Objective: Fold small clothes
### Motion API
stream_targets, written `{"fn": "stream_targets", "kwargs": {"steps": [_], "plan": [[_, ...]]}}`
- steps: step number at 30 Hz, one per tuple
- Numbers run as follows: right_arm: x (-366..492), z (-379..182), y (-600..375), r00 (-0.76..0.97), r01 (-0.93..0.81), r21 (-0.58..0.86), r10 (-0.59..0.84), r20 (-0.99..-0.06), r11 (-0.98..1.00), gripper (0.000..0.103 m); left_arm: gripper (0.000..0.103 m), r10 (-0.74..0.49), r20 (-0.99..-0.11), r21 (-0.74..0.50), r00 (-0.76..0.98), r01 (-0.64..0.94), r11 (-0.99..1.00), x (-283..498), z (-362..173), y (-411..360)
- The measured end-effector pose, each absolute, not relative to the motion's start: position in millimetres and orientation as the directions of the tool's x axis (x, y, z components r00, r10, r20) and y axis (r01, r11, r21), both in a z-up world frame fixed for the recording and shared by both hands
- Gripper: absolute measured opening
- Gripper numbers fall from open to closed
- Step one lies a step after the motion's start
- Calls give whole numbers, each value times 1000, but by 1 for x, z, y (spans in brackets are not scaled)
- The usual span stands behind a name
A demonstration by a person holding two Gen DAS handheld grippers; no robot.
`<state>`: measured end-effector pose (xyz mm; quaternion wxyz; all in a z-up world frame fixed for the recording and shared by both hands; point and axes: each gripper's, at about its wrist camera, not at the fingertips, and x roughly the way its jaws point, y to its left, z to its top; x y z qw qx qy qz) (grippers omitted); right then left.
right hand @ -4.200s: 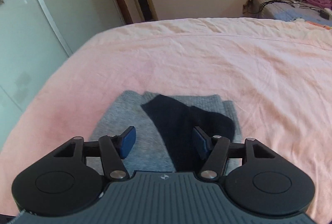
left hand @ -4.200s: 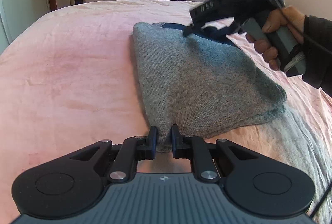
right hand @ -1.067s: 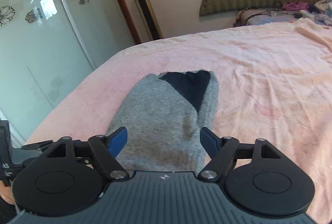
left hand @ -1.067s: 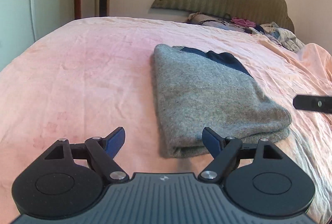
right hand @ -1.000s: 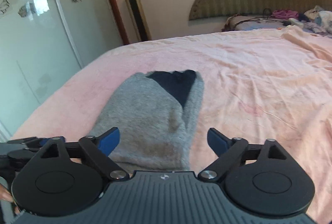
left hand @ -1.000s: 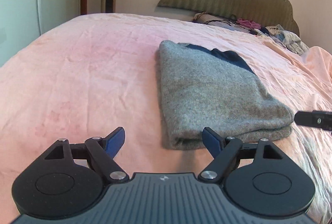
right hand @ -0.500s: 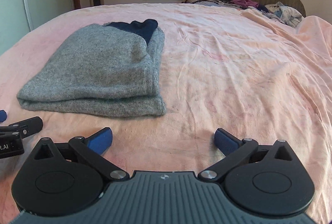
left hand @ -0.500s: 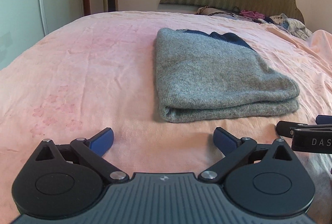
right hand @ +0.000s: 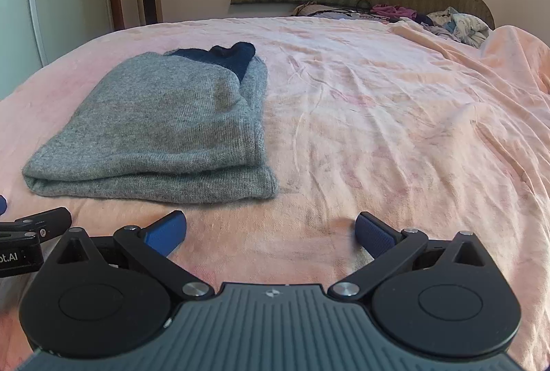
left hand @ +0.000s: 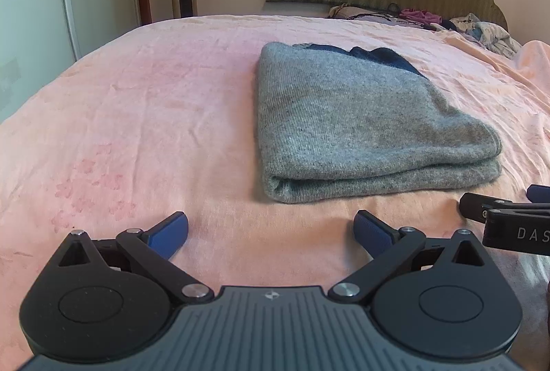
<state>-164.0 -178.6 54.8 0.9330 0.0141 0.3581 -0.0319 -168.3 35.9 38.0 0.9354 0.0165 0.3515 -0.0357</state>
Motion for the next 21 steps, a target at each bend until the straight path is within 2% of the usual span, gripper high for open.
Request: {"fn": "stream_targets", "kwargs": {"steps": [16,21], "plan": [[-165,55,-179,739,65,8,-43,-673,998,103,103,-62,-698,-4,714,84,996,-162,43,37],[-165,56,-180,738,64,9,-41,-674,998,103,103,-57,-687,-1,725,78,997,-163,41,36]]}}
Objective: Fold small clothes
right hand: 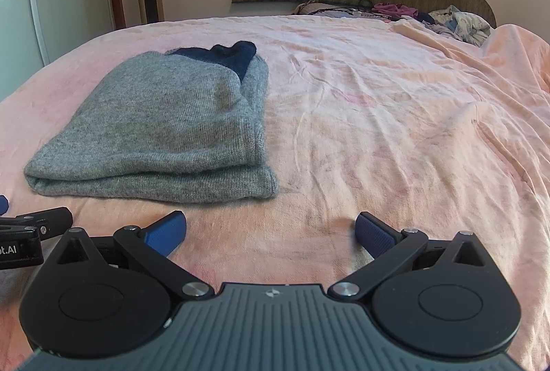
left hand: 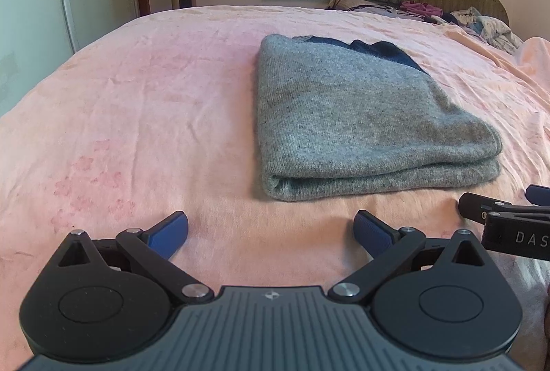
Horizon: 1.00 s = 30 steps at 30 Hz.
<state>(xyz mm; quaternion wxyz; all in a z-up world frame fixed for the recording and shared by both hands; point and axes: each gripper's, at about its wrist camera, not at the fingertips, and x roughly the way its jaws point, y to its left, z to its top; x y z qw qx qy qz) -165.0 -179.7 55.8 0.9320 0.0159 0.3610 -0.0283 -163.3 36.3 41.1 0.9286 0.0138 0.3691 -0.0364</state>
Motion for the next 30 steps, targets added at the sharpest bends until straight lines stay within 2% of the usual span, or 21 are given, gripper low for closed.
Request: {"fn": "stream_targets", "kwargs": {"steps": [30], "plan": [[-165,56,-180,738,64,9,-41,-673,998,103,103,-53,-677,2,734,74,997,-165,41,37]]}}
